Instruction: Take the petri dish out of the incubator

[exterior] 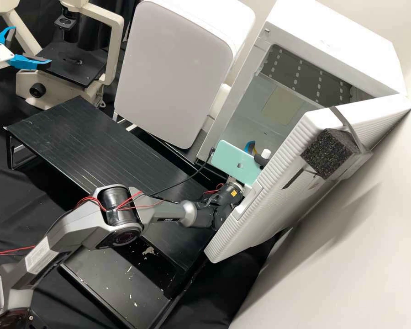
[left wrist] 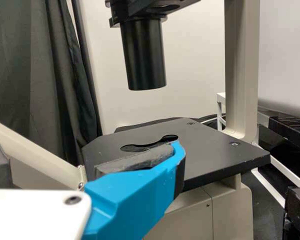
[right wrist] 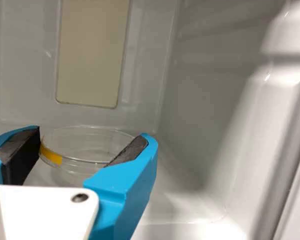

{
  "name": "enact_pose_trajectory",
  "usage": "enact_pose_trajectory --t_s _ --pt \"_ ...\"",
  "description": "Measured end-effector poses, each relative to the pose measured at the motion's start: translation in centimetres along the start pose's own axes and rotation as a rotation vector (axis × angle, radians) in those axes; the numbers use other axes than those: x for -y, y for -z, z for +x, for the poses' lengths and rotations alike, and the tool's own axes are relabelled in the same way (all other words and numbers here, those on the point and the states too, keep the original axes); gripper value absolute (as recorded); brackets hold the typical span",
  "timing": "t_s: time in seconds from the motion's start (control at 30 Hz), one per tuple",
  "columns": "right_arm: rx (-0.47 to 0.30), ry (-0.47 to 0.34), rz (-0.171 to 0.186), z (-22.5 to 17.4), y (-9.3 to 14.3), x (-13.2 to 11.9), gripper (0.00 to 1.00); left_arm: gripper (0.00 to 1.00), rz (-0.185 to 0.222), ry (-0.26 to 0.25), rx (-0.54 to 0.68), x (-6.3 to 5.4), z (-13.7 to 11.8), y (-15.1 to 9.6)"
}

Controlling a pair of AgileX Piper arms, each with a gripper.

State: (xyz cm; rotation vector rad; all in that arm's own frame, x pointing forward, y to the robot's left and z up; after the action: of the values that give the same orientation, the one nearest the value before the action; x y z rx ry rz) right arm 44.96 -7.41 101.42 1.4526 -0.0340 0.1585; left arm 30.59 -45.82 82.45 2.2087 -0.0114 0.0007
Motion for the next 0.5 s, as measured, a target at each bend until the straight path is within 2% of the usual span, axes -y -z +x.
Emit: enact_pose_trajectory --t_s 0.3,0.5 --pt "-0.029 0.014 0.025 -1.6 0.7 0.6 0.0 1.0 0.0 0.0 0.0 0.0 0.0 0.0" --pt "-0.027 0.016 0.024 -1.6 0.7 0.6 0.0 1.0 0.0 0.0 0.0 0.0 0.0 0.0"
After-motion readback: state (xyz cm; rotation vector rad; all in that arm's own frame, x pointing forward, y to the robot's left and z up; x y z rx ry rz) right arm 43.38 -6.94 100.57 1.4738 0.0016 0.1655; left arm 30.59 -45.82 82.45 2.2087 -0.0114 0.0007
